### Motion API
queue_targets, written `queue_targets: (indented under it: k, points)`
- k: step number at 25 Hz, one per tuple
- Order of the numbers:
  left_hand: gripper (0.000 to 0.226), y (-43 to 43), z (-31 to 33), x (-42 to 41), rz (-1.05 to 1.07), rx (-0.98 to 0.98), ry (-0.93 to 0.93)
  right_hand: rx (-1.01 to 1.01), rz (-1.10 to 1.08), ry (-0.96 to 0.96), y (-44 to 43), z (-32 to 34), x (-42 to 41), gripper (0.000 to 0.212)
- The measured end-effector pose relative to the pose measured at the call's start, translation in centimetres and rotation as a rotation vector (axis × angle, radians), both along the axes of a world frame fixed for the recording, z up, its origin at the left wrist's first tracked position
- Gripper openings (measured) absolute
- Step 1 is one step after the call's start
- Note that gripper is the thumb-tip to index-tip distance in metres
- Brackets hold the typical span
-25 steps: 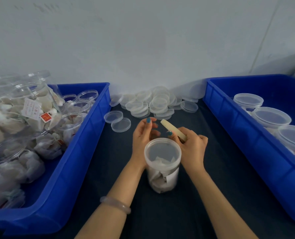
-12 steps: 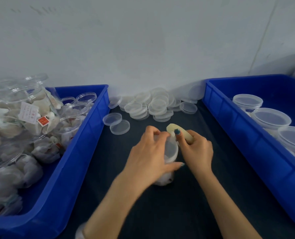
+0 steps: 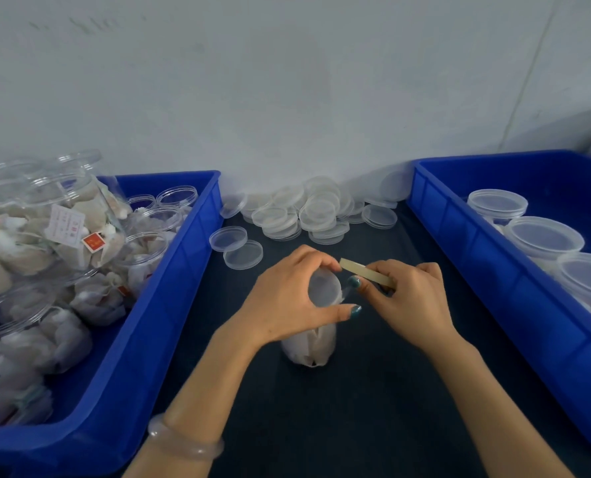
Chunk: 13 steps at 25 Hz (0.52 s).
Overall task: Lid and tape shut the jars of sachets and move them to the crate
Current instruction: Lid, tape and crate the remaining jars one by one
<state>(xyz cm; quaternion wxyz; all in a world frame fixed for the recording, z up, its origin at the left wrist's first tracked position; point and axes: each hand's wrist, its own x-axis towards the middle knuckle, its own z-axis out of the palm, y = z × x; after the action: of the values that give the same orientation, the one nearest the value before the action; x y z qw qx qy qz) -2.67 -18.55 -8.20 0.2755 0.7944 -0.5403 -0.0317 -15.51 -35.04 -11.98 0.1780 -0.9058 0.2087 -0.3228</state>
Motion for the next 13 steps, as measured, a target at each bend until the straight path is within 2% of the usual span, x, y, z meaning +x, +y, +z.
queue_targets:
  k: [3, 5, 7, 10, 13]
  points:
    - [0.054, -0.2, -0.2, -0.5, 0.021, -0.028, -0.074, -0.047, -0.053, -0.011, 0.6, 0.1, 0.2, 0.033]
    - [0.049, -0.1, 0.2, -0.3, -0.007, -0.047, -0.045, -0.059, -0.088, -0.032, 1.2, 0.1, 0.3, 0.03]
    - [0.053, -0.2, 0.5, -0.5, 0.005, -0.042, -0.094, -0.064, -0.118, -0.064, 1.8, -0.1, 0.5, 0.031]
    - [0.065, -0.9, -0.4, -1.4, 0.197, 0.007, -0.247, -0.041, -0.145, -0.098, 2.3, -0.4, 0.6, 0.03]
    - [0.077, -1.3, -1.3, -1.5, 0.354, 0.102, -0.214, -0.028, -0.179, -0.12, 2.3, -0.3, 0.6, 0.032]
